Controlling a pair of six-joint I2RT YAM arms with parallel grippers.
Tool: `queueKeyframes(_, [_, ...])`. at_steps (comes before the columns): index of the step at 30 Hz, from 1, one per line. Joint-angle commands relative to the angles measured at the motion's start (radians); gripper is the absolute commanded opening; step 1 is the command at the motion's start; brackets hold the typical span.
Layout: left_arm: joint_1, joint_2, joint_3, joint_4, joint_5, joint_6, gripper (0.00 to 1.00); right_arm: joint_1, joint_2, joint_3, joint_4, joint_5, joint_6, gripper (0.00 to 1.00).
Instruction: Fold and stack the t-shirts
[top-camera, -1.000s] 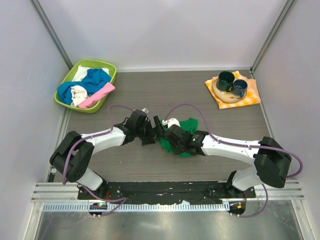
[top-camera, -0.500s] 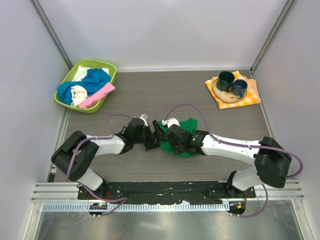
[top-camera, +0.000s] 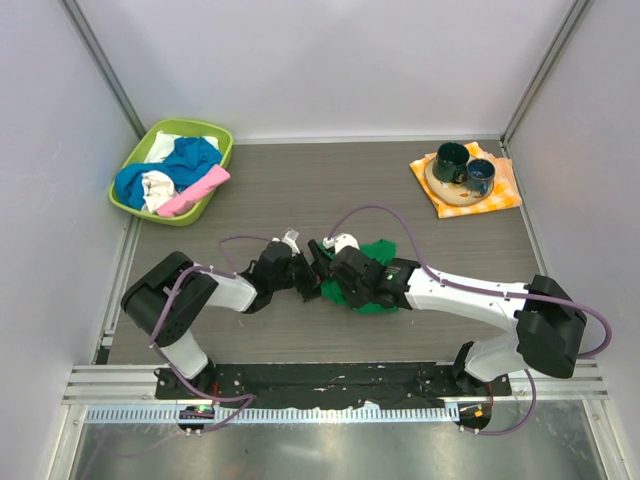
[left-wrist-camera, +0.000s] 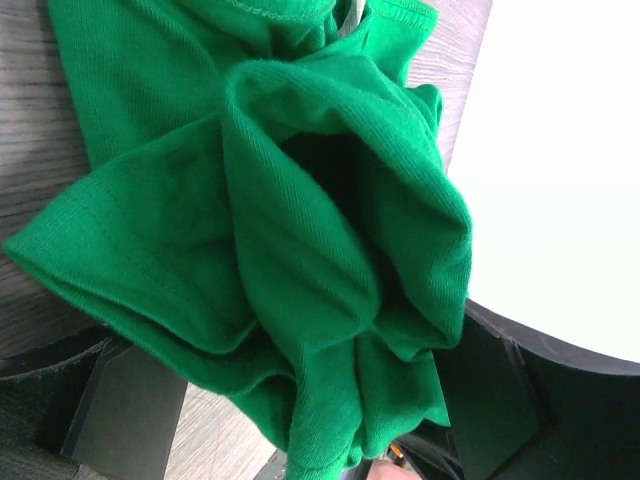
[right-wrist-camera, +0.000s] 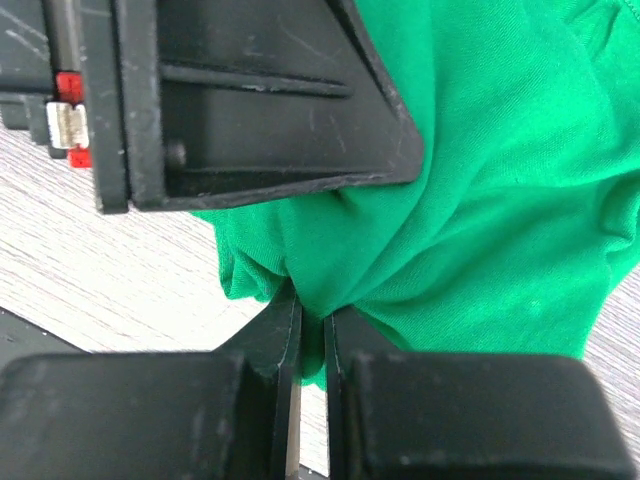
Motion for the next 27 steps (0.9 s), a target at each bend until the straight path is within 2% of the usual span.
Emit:
queueKeyframes(1, [-0.005,0.054,-0.008,0.005,-0.069,0.001,0.94,0.019,-0.051,0.049,0.012,0.001,0.007,0.01])
queueKeyframes(3, [-0.004,0.069,0.003,0.002,-0.073,0.004,0.91,0.026,-0.053,0.048,0.011,0.000,0.010,0.01])
queueKeyframes(6, [0.001,0.100,0.009,0.039,-0.069,-0.007,0.76,0.035,-0.056,0.038,0.014,0.000,0.013,0.01])
queueKeyframes(7, [0.007,0.106,0.009,0.059,-0.066,-0.010,0.58,0.036,-0.056,0.035,0.012,0.000,0.013,0.01])
queueKeyframes(8, [0.010,0.118,0.011,0.069,-0.062,-0.014,0.47,0.038,-0.059,0.028,0.014,0.000,0.013,0.01])
queueKeyframes(9, [0.013,0.123,0.011,0.076,-0.060,-0.016,0.29,0.041,-0.059,0.025,0.014,-0.002,0.013,0.01])
queueKeyframes(11, [0.024,0.126,0.014,0.080,-0.057,-0.019,0.15,0.042,-0.064,0.012,0.017,-0.008,0.013,0.01])
queueKeyframes(12, [0.028,0.124,0.017,0.079,-0.054,-0.018,0.04,0.047,-0.067,0.008,0.022,-0.010,0.013,0.01])
queueKeyframes(13, [0.039,0.124,0.023,0.074,-0.051,-0.014,0.00,0.047,-0.068,0.005,0.022,-0.008,0.013,0.01])
queueKeyframes(15, [0.054,0.106,0.043,0.041,-0.048,-0.004,0.00,0.047,-0.076,-0.006,0.019,0.000,0.014,0.01])
queueKeyframes(16, [0.060,0.098,0.054,0.022,-0.048,0.015,0.00,0.047,-0.078,-0.009,0.017,0.006,0.016,0.06])
queueKeyframes(17, [0.067,0.092,0.066,0.001,-0.048,0.022,0.00,0.047,-0.081,-0.011,0.014,0.033,0.022,0.39])
queueKeyframes(19, [0.085,0.065,0.110,-0.067,-0.045,0.048,0.00,0.047,-0.096,-0.017,0.005,0.068,0.033,0.80])
queueKeyframes(20, [0.093,0.057,0.129,-0.102,-0.045,0.074,0.00,0.047,-0.105,-0.026,0.005,0.094,0.037,0.97])
queueKeyframes(27, [0.159,0.054,0.345,-0.329,-0.033,0.174,0.00,0.049,-0.209,-0.048,-0.020,0.154,0.057,0.98])
